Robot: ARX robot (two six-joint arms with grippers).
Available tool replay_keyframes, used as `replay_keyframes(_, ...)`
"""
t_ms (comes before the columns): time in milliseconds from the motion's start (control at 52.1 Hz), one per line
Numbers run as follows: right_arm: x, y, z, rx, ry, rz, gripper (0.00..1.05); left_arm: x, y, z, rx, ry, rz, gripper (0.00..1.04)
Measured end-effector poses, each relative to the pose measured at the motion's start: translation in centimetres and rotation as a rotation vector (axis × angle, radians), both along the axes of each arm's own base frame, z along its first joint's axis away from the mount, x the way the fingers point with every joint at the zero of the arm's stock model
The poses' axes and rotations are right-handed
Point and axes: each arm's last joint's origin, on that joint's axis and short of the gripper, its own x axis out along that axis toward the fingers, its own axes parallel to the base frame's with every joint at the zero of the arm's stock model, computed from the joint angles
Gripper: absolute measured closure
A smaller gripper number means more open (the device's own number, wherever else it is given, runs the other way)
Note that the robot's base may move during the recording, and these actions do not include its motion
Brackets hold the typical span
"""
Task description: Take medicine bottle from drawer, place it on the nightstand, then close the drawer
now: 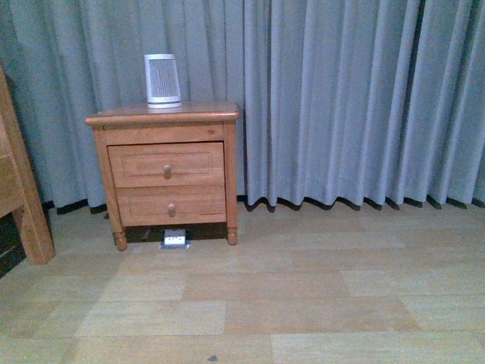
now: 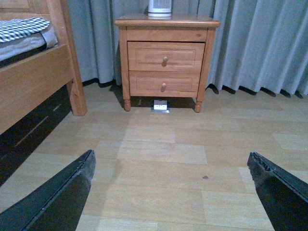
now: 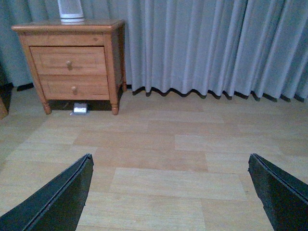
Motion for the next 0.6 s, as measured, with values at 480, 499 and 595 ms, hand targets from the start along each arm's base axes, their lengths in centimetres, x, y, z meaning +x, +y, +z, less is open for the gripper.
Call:
replay_keyframes(480,0.0,0.0,0.0,0.0,0.0,0.0,0.07,0.0,0.0,0.0,0.0,0.0,0.0,0.07)
replay_keyframes(499,0.0,0.0,0.0,0.0,0.0,0.0,0.07,0.0,0.0,0.0,0.0,0.0,0.0,0.07)
replay_keyframes(595,0.0,0.0,0.0,0.0,0.0,0.0,0.07,0.0,0.0,0.0,0.0,0.0,0.0,0.07)
